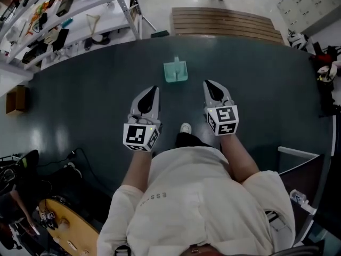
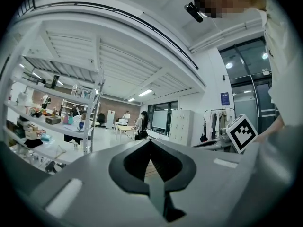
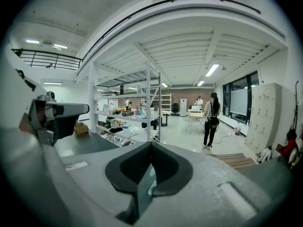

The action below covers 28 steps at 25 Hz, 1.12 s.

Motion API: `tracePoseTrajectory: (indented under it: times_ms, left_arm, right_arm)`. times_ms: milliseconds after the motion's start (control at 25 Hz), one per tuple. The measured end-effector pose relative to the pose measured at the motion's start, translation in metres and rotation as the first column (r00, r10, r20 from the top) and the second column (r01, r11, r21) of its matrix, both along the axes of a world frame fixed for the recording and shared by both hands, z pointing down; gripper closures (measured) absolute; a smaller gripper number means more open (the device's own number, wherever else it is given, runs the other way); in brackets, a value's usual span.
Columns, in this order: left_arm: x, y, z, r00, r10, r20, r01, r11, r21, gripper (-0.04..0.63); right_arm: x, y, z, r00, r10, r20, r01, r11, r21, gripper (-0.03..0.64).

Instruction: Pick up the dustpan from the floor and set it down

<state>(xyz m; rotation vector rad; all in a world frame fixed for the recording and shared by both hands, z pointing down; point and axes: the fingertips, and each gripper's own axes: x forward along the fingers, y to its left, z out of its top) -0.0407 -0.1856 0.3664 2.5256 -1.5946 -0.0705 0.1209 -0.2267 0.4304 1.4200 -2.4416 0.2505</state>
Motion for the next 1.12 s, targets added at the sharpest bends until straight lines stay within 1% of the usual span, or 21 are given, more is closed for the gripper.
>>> tracePoseTrajectory:
  times_ms: [240,400,560,640,760,840,1000,1120]
  left_arm:
    - [0.006,0.081,-0.003,0.999,0.049,0.01,-0.049,0.999,0.022,0.591]
    - [0.004,0.135,0.005,0.997,0.078,-0.003,-0.078,0.997,0.009,0.591]
    - [0.007,0.181,0.009,0.995,0.099,-0.007,-0.099,0.995,-0.008,0.591]
    - [0.009,0.2,0.008,0.995,0.1,-0.014,-0.101,0.995,-0.01,0.591]
    - [0.015,0.221,0.005,0.995,0.101,-0.016,-0.101,0.995,-0.007,0.591]
    - [0.018,0.232,0.002,0.995,0.103,-0.011,-0.103,0.995,0.002,0.591]
    - [0.022,0.253,-0.003,0.996,0.089,0.001,-0.089,0.996,0.01,0.591]
    - [0.023,0.263,-0.008,0.998,0.066,0.006,-0.066,0.998,0.015,0.591]
  right_arm:
    - [0.009,0.076,-0.009,0.997,0.073,0.011,-0.072,0.997,-0.019,0.624]
    - [0.005,0.131,-0.012,0.996,0.086,0.004,-0.086,0.996,-0.014,0.624]
    - [0.004,0.184,-0.006,0.995,0.095,0.007,-0.094,0.995,-0.045,0.624]
    - [0.007,0.206,-0.005,0.994,0.107,-0.008,-0.107,0.993,-0.047,0.624]
    - [0.015,0.228,-0.015,0.992,0.123,-0.035,-0.123,0.992,-0.004,0.624]
    - [0.015,0.238,-0.018,0.992,0.118,-0.036,-0.117,0.993,0.007,0.624]
    - [0.019,0.257,-0.011,0.995,0.104,0.005,-0.103,0.994,-0.044,0.624]
    - [0.021,0.268,-0.012,0.997,0.079,0.016,-0.078,0.995,-0.055,0.624]
